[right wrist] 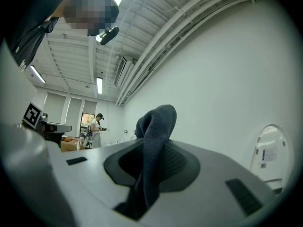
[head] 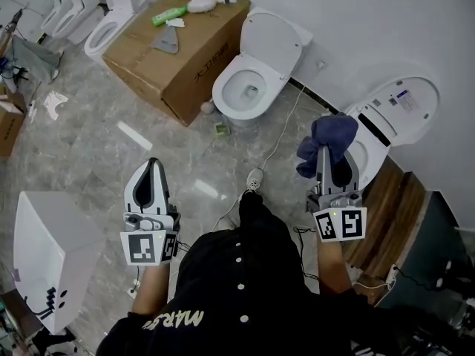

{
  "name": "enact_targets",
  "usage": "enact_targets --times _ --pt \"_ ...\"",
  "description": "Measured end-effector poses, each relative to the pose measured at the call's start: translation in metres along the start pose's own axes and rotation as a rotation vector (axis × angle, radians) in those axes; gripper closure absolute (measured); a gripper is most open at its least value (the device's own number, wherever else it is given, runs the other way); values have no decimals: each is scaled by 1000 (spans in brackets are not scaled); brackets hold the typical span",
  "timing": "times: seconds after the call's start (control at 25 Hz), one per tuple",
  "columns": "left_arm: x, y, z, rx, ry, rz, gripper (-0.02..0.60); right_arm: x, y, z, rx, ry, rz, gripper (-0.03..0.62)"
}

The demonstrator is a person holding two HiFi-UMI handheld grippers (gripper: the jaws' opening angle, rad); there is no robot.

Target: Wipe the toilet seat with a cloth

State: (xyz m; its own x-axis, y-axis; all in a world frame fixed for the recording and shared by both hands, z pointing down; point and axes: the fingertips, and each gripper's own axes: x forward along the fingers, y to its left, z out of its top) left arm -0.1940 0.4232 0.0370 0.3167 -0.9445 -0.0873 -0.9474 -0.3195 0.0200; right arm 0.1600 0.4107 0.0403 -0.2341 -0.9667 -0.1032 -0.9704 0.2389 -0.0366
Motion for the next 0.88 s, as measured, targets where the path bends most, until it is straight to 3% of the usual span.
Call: enact_targets --times 0.44,0.88 --pt "101 7 -4 12 22 68 571 101 -60 3 -15 -6 40 520" --pt "167 -4 3 38 22 106 571 167 -102 2 19 -30 81 520"
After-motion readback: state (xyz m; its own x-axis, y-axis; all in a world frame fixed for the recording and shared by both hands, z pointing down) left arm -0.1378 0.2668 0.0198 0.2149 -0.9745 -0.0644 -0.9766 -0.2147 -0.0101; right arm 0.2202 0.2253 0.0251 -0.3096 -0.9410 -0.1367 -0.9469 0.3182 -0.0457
